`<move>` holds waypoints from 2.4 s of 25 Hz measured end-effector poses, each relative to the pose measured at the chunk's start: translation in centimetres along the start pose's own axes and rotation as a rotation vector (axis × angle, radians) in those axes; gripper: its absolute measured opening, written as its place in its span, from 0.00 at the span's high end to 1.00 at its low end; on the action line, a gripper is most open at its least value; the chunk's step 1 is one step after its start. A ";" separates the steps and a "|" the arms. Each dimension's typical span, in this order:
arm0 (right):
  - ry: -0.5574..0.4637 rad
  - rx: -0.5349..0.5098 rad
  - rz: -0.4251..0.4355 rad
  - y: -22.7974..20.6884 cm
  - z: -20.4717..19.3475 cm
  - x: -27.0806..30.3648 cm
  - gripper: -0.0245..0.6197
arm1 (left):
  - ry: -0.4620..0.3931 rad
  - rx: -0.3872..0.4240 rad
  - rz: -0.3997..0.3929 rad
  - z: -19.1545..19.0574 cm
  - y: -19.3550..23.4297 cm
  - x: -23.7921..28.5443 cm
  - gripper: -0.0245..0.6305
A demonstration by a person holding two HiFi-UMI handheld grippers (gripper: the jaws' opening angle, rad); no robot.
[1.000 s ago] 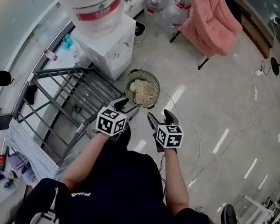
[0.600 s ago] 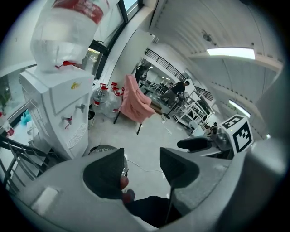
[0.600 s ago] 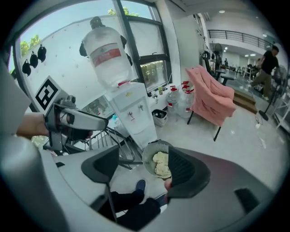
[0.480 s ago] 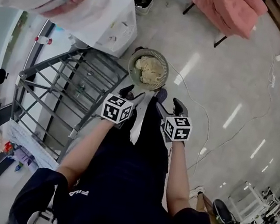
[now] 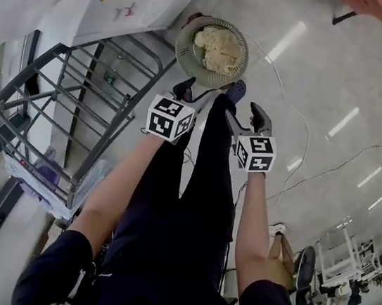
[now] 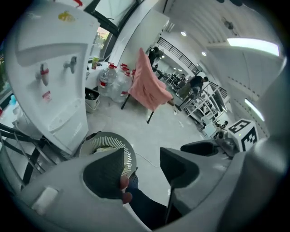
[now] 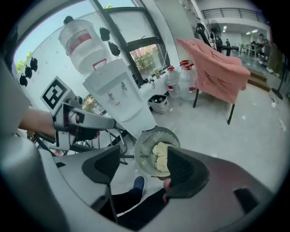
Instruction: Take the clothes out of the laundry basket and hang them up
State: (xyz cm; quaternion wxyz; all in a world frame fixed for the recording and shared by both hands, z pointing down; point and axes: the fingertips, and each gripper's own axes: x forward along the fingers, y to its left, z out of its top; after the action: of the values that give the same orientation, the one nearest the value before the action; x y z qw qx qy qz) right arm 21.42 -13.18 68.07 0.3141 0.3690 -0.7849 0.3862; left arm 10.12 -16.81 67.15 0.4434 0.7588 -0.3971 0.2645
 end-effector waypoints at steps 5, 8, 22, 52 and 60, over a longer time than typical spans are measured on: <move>0.032 -0.052 0.032 -3.0 -3.0 4.1 0.47 | 0.078 0.019 -0.008 -4.5 3.3 8.4 0.58; 0.059 -0.168 0.039 -4.9 -4.6 6.3 0.47 | 0.112 0.017 -0.017 -6.5 5.3 12.9 0.58; 0.083 -0.220 0.133 -9.9 -10.8 14.8 0.47 | 0.281 -0.008 -0.029 -18.2 11.4 32.1 0.58; 0.067 -0.299 0.146 -8.4 -2.9 13.3 0.47 | 0.146 0.228 -0.014 -9.4 6.5 19.2 0.93; 0.043 -0.351 0.167 -5.3 2.5 8.3 0.47 | 0.014 0.244 0.020 -0.1 0.1 5.2 0.93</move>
State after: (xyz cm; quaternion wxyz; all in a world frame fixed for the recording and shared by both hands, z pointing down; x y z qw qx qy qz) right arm 20.88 -20.36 75.30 0.3571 0.2337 -0.8612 0.2760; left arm 12.90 -18.63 71.18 0.3478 0.8014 -0.3662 0.3205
